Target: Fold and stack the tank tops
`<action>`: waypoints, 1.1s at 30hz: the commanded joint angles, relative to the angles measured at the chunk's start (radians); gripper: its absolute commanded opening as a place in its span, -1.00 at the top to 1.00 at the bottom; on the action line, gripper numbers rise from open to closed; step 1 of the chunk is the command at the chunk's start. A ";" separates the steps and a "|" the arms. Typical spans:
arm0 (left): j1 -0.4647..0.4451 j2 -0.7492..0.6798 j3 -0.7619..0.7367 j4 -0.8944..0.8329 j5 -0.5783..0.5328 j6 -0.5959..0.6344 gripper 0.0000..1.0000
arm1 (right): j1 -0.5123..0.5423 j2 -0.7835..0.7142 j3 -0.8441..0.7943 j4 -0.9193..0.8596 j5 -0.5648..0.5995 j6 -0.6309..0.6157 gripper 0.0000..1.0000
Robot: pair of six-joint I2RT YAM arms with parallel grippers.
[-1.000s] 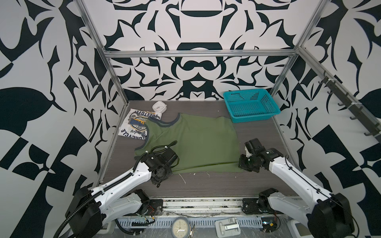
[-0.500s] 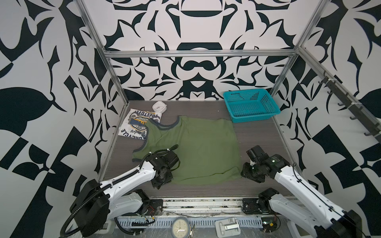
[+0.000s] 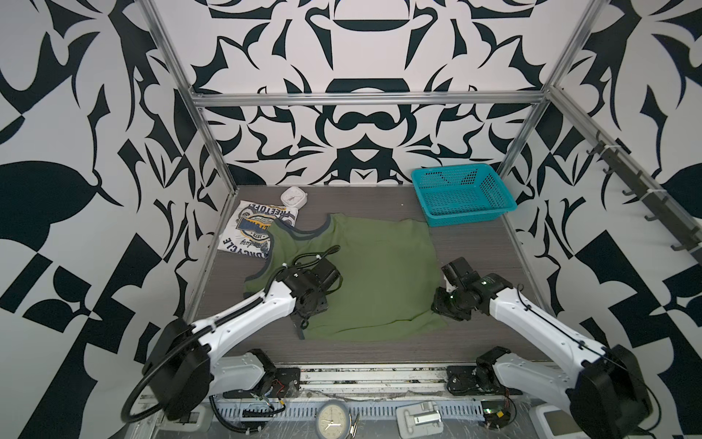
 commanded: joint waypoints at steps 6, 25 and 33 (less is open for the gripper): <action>0.035 0.136 -0.012 0.116 0.044 0.048 -0.06 | 0.024 0.062 -0.005 0.035 0.041 -0.027 0.07; 0.061 0.276 -0.053 0.193 0.065 0.047 -0.08 | 0.135 -0.081 0.054 -0.283 0.136 0.045 1.00; 0.061 0.253 -0.100 0.238 0.059 0.016 -0.09 | 0.168 -0.175 -0.028 -0.395 0.064 0.142 0.99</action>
